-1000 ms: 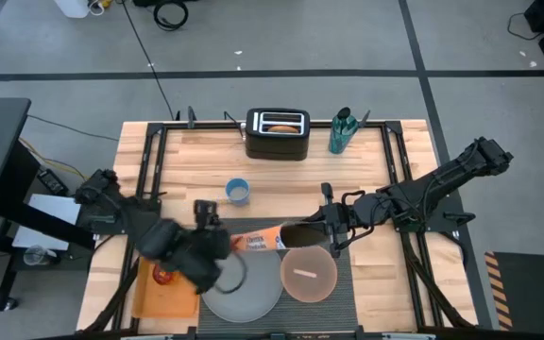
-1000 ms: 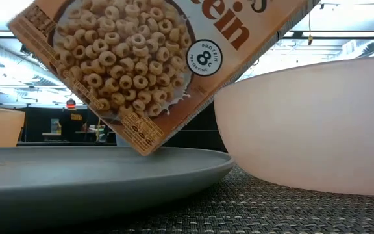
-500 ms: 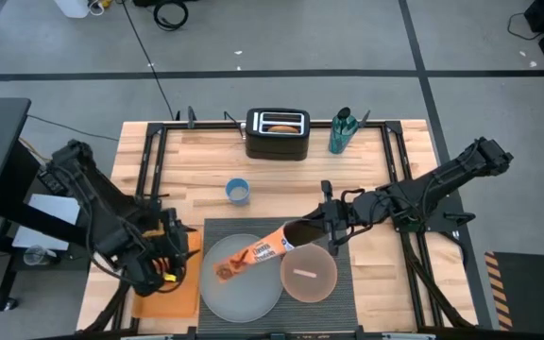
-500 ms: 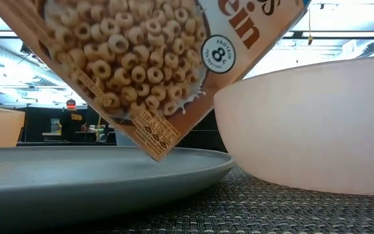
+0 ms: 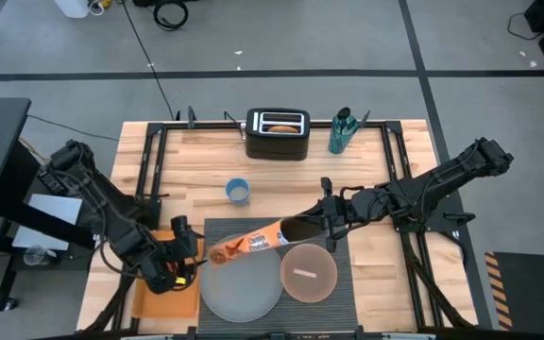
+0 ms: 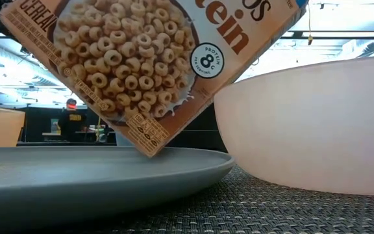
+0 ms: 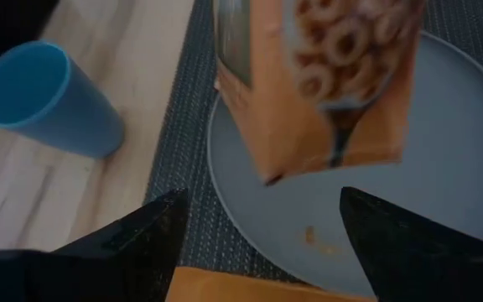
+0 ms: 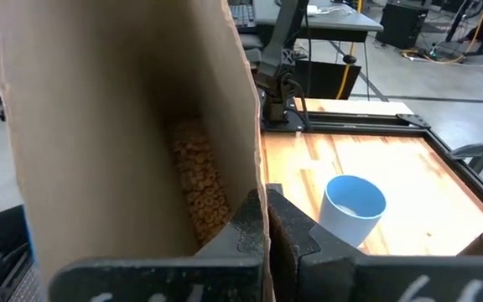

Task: Arrange a breakfast setting
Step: Pour the cereal from the cereal box into the light orange bowl

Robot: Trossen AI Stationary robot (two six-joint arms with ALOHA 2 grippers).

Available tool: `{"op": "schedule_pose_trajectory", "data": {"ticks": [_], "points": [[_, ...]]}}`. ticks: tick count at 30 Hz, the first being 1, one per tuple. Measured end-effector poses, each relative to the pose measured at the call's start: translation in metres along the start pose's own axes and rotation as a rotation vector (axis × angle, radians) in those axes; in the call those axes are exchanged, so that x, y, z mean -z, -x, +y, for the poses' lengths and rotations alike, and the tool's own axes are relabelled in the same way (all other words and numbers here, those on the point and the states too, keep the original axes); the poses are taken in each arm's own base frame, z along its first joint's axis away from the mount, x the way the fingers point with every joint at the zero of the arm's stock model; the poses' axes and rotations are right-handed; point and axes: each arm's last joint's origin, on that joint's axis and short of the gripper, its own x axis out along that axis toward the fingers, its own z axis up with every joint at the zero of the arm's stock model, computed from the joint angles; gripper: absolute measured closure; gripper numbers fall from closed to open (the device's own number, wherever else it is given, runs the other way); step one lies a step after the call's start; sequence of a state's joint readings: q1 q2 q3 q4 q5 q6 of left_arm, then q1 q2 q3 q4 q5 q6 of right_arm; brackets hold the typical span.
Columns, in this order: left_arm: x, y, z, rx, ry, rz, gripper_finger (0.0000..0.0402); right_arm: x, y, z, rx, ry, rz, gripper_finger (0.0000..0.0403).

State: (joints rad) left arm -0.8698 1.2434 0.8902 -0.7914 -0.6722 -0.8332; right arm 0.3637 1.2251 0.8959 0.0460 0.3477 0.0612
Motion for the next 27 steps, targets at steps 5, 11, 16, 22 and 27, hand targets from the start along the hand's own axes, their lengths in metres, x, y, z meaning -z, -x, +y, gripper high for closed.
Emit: {"op": "schedule_pose_trajectory", "data": {"ticks": [5, 11, 16, 22, 27], "points": [[-0.005, -0.004, 0.0, 0.05, 0.042, 0.03, 0.0054, 0.0, 0.0, 0.0, 0.0, 0.0, -0.001, 0.0398], [-0.01, -0.009, 0.003, 0.094, 0.07, 0.075, 0.0045, -0.003, 0.0, -0.001, 0.004, -0.011, -0.025, 0.0398], [-0.013, -0.009, 0.003, 0.137, 0.071, 0.117, 0.0045, -0.001, -0.005, -0.003, 0.017, -0.02, -0.027, 0.0398], [-0.008, -0.003, 0.002, 0.025, 0.013, 0.02, 0.0045, 0.003, -0.015, -0.006, 0.012, -0.048, -0.012, 0.0398], [-0.008, -0.003, 0.004, -0.008, 0.023, 0.0, 0.0045, 0.001, -0.014, -0.006, 0.01, -0.052, -0.024, 0.0398]]}}
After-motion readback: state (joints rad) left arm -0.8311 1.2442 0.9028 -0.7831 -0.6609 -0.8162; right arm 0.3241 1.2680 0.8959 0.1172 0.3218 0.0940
